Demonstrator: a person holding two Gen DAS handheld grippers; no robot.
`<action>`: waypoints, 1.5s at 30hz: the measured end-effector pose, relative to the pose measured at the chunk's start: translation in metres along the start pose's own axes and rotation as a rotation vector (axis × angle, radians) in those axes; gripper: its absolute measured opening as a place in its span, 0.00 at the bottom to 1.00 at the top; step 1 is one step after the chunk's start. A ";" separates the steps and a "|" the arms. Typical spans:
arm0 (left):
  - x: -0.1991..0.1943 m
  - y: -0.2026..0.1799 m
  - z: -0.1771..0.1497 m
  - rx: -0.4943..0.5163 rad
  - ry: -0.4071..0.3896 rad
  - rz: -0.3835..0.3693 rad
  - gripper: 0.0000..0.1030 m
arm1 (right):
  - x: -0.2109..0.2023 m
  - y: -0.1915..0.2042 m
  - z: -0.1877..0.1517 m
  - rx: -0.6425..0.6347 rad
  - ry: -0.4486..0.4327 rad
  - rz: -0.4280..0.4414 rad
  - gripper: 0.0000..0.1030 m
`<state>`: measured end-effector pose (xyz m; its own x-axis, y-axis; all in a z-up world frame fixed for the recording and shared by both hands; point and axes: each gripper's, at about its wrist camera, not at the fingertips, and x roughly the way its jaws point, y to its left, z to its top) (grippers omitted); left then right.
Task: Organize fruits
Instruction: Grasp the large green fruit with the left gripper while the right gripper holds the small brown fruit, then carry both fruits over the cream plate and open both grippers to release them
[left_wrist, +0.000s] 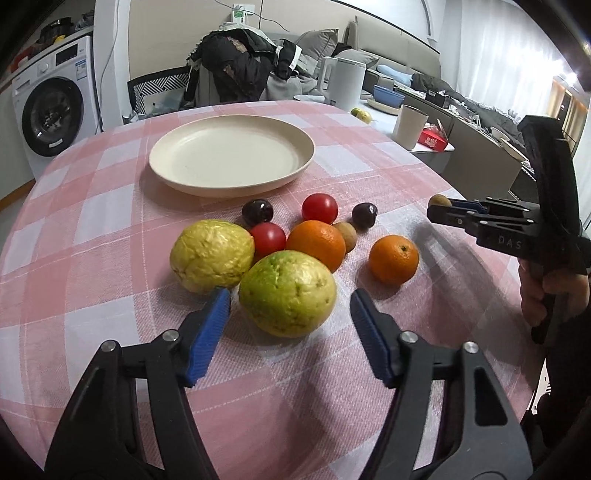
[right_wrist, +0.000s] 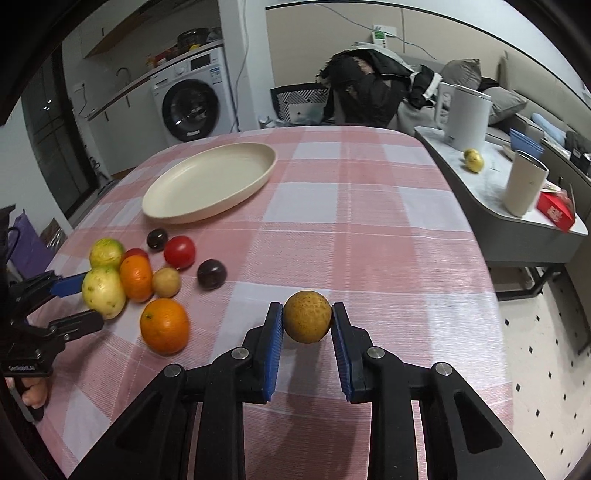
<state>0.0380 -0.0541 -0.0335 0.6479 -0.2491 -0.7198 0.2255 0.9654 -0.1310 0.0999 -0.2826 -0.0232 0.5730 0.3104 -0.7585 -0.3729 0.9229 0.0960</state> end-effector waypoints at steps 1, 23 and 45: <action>0.001 -0.002 0.001 0.010 0.000 0.008 0.50 | 0.000 0.001 0.001 -0.001 -0.001 0.002 0.26; -0.039 0.035 0.018 -0.064 -0.131 0.024 0.50 | -0.005 0.049 0.038 -0.081 -0.100 0.121 0.26; -0.029 0.079 0.074 -0.107 -0.197 0.096 0.50 | 0.019 0.063 0.086 -0.098 -0.125 0.186 0.26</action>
<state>0.0904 0.0239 0.0276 0.7945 -0.1560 -0.5868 0.0848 0.9855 -0.1471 0.1497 -0.1988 0.0236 0.5714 0.5042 -0.6475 -0.5459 0.8226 0.1588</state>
